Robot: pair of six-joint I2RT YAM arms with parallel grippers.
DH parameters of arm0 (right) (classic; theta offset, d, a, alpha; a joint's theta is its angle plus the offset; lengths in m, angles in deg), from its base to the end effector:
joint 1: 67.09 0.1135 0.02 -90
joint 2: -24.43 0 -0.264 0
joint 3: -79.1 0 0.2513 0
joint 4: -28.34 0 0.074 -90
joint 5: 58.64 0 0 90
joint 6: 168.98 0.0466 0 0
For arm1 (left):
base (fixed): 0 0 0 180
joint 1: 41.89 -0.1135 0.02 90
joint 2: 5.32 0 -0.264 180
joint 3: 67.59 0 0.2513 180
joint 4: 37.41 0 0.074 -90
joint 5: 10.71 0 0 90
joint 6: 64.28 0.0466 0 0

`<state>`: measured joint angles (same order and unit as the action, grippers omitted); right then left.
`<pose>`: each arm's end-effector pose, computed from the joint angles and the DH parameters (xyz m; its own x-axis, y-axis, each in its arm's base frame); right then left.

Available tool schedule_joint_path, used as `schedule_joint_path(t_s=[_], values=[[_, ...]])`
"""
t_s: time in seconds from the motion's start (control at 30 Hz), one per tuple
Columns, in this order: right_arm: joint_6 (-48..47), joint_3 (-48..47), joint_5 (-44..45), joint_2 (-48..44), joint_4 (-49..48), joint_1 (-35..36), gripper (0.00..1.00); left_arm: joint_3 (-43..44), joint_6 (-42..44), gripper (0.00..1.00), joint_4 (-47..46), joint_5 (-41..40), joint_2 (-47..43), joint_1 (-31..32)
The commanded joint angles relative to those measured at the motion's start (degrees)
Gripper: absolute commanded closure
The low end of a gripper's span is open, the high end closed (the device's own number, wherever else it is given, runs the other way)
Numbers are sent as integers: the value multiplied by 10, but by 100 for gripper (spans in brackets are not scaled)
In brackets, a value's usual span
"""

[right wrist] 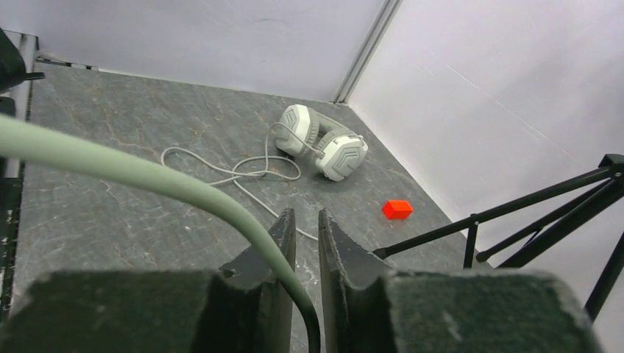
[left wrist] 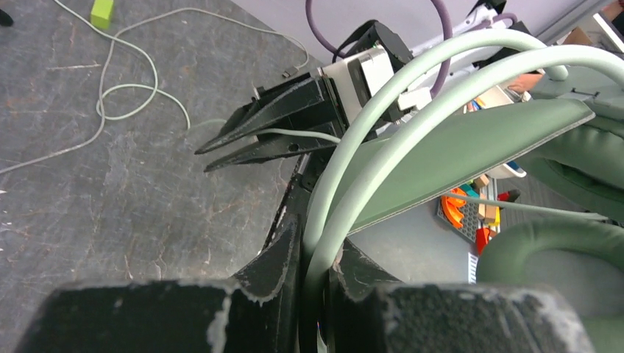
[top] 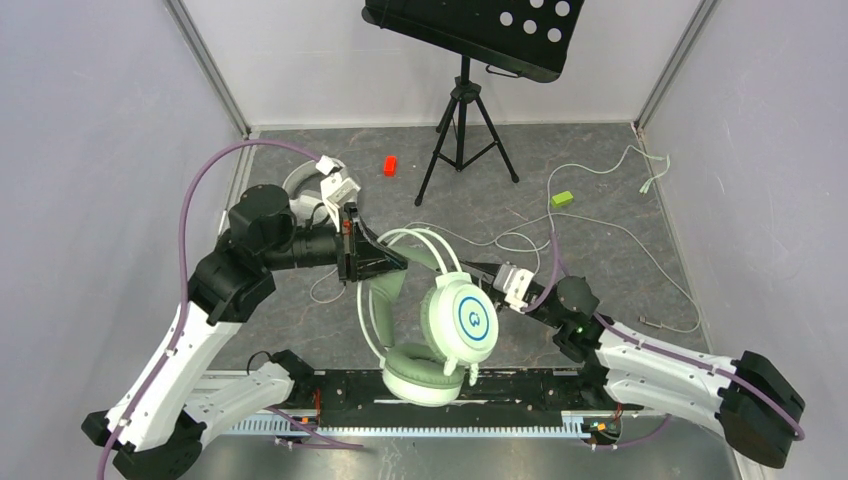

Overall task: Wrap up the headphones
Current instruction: Wrap the headphones cable around the headphones.

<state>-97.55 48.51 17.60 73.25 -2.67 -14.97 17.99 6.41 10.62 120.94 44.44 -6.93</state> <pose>0.1148 0.1656 0.2600 0.4183 0.0339 -0.9077 -0.8185 0.4474 -0.3604 0.1130 -0.1168 0.4391 -0.4812 0.0349 -0.8759 0.8491 0.2668 -0.4558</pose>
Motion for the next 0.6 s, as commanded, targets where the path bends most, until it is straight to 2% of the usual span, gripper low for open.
schedule_joint_path(t_s=[0.0, 0.17, 0.4, 0.57], values=[[-20, -21, 21, 23, -72, 0, 80, -6, 12, 82, -1, 45, -15, 0], [-38, -38, 35, 44, -78, -2, 82, -20, 64, 82, 42, 54, -10, 0], [-67, -78, 40, 48, -29, -9, 84, -29, 140, 83, 76, 58, 8, 1], [-81, -108, 52, 32, 66, -16, 86, -6, 233, 84, 151, -56, 40, 8]])
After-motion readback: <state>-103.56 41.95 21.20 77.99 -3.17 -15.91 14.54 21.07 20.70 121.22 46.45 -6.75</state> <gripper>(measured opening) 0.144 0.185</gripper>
